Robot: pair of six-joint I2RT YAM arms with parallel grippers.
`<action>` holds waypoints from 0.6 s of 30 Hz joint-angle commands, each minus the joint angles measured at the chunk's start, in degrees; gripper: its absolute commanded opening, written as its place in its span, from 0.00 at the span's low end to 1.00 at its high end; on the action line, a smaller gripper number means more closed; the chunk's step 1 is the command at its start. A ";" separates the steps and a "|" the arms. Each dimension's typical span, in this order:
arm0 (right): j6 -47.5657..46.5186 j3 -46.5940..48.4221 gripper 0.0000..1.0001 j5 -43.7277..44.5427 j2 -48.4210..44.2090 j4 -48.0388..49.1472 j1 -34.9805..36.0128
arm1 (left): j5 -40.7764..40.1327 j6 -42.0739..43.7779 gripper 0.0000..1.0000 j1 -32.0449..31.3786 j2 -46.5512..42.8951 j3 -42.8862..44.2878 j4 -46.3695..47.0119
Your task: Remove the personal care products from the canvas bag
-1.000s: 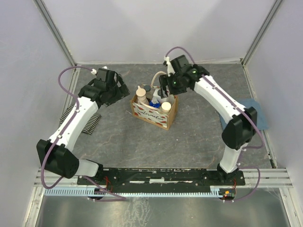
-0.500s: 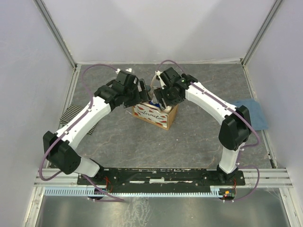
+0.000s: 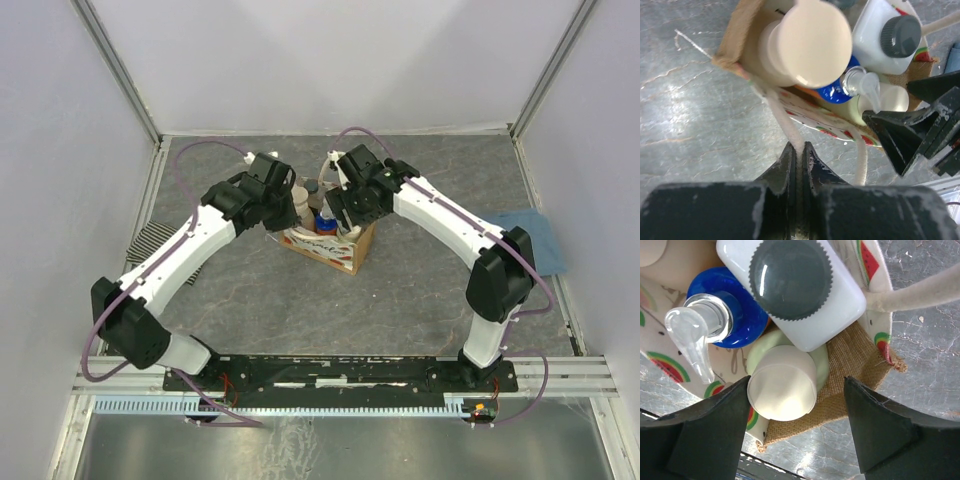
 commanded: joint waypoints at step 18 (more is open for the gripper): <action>1.37 1.03 0.75 5.10 1.76 -1.82 11.36 | -10.27 -3.81 0.16 0.21 -16.06 0.43 -12.68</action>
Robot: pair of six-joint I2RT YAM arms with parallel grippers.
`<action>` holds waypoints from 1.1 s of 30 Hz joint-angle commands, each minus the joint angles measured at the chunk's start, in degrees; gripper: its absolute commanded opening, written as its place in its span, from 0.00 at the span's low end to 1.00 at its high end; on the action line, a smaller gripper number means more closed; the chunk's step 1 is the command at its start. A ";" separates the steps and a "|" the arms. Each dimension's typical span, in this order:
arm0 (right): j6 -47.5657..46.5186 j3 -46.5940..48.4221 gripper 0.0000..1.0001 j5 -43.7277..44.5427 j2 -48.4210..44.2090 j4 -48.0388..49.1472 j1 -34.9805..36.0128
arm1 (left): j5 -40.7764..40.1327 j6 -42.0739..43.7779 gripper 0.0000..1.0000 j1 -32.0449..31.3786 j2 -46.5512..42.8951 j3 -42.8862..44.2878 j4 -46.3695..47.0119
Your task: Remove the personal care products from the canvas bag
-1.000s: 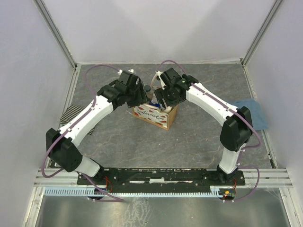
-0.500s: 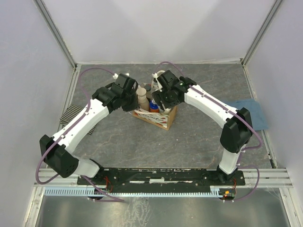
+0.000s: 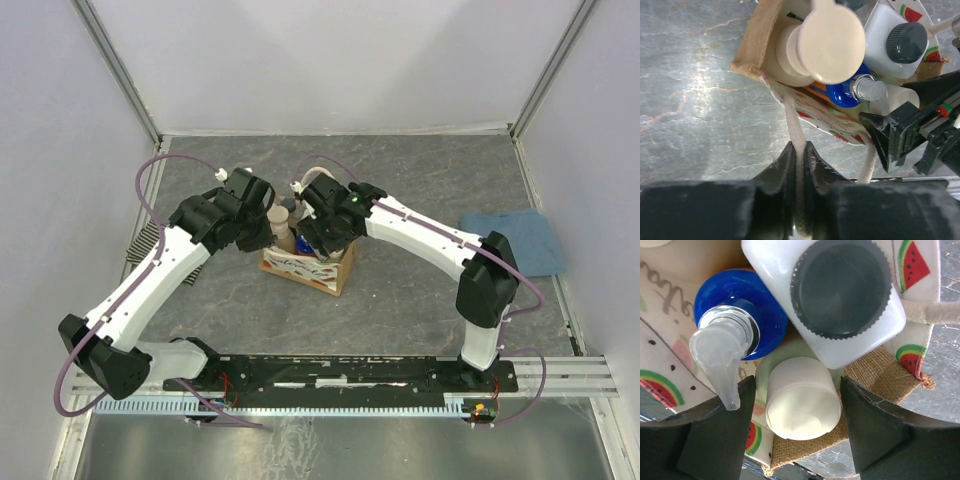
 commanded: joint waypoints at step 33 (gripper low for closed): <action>0.75 16.81 0.20 1.38 -5.13 -8.29 0.18 | 1.21 -2.69 0.49 0.14 -4.15 -7.20 8.93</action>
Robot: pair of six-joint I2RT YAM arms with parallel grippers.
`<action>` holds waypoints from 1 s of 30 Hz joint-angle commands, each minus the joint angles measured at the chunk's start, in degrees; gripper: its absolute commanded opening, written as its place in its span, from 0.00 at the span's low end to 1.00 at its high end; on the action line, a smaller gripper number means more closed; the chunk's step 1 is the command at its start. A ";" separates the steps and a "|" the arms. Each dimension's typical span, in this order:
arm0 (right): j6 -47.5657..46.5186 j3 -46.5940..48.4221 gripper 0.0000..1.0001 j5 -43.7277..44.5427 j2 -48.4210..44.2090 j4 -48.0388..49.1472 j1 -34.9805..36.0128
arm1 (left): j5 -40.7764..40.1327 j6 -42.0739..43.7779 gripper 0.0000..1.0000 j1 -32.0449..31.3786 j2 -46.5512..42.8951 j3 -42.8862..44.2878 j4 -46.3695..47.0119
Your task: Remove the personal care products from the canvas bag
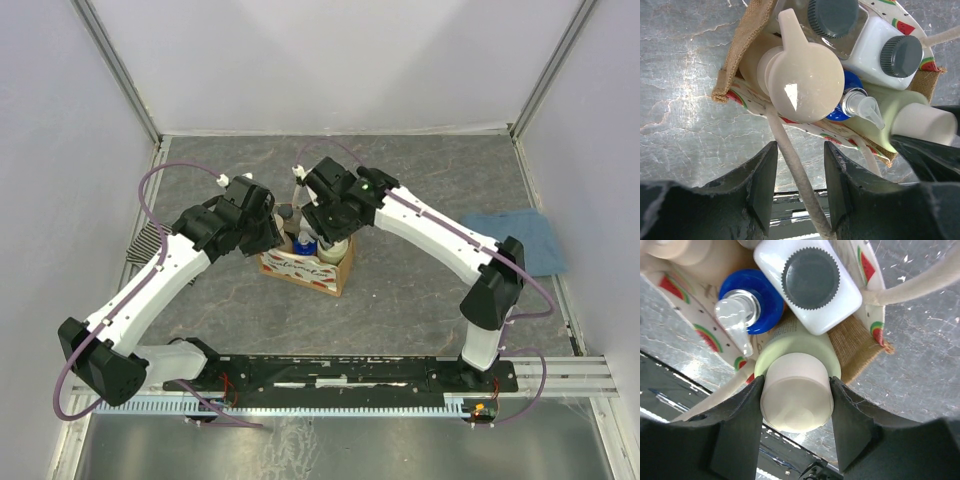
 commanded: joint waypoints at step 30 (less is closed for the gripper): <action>-2.17 -14.21 0.19 12.60 -16.13 19.87 -23.72 | 5.33 -1.16 0.50 0.10 0.29 -0.78 6.13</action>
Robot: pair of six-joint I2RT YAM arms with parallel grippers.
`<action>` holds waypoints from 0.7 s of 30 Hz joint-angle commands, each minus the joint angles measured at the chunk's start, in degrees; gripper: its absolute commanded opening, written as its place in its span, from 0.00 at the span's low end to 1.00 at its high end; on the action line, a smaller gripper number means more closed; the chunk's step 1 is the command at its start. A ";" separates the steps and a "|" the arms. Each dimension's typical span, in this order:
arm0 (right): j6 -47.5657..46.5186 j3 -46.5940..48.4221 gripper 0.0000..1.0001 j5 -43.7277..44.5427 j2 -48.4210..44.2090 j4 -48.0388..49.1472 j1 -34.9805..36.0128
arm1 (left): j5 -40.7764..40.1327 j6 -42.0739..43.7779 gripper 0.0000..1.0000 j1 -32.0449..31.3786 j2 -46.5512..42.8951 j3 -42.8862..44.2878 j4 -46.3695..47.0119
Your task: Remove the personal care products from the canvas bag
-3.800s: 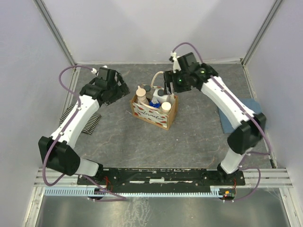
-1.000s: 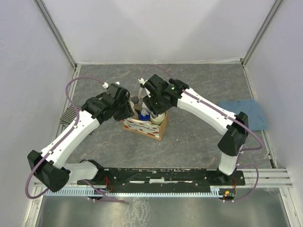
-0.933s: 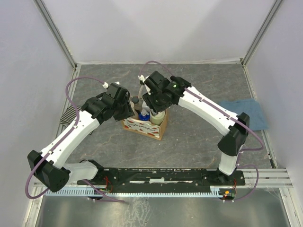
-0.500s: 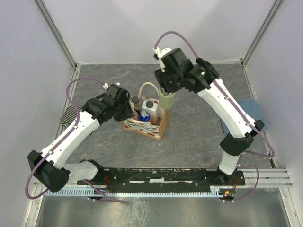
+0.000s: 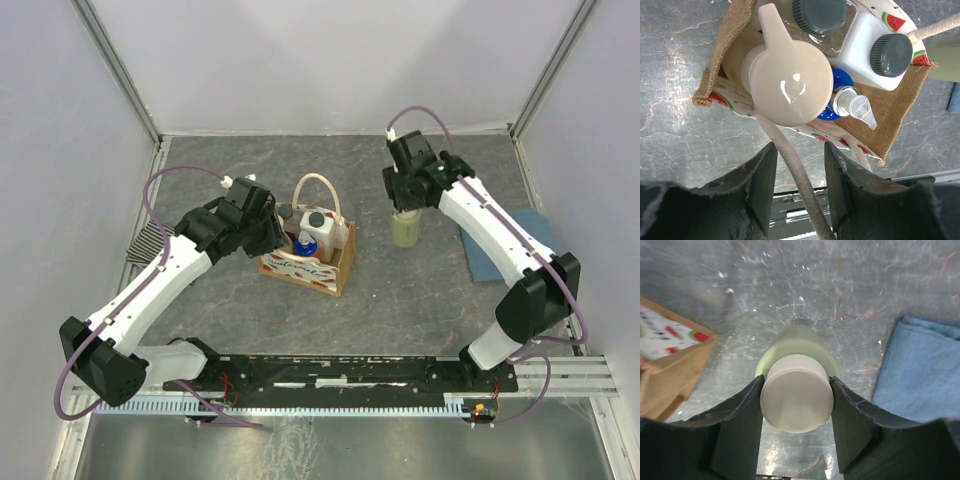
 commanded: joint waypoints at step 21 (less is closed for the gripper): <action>6.15 -10.64 0.98 -2.81 -5.02 17.15 -2.13 | 3.21 -0.35 0.50 0.04 -0.10 -0.92 3.44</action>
